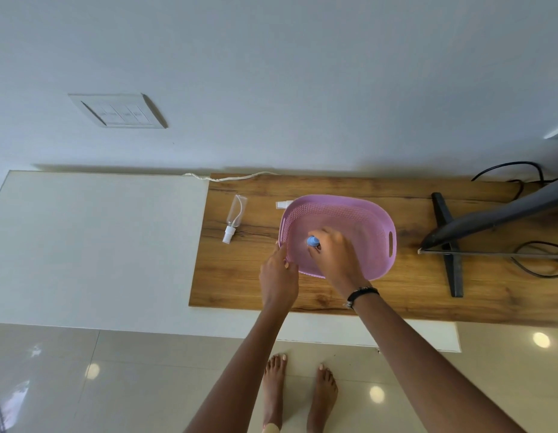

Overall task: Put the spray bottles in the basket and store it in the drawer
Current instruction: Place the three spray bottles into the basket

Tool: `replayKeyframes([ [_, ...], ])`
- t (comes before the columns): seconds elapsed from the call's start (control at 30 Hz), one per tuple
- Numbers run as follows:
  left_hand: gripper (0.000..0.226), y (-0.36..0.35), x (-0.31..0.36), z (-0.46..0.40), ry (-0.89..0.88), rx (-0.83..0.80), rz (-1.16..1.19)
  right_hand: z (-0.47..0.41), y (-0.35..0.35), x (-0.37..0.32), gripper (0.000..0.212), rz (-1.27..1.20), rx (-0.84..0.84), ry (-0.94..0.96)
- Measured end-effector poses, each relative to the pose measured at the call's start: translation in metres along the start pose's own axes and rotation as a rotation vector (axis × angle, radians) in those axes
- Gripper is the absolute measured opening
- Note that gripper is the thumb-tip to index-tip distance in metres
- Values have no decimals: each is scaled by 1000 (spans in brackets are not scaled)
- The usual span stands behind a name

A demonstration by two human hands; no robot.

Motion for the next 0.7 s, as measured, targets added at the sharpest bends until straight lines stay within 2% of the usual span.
replayKeyframes([
  [0.13,28,9,-3,9,31,66,3,-2,-1,-3,9,-13,-20,2],
  [0.37,34,18,-18,25,36,54,7,5,-9,-15,20,-33,-56,-1],
  [0.57,31,27,-31,32,37,48,13,10,-21,-30,17,-11,-110,16],
  [0.7,33,29,-34,34,33,40,35,12,-26,-39,22,4,-134,49],
])
Point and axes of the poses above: each hand's wrist, its own z-axis away from the middle knuckle, its own y-axis out of the back of the hand, x = y × z, the point moved 7 cm from there along -z, towards the middle knuckle, and after that the axes turned 6 degrees about y, right-handed, at the moved point
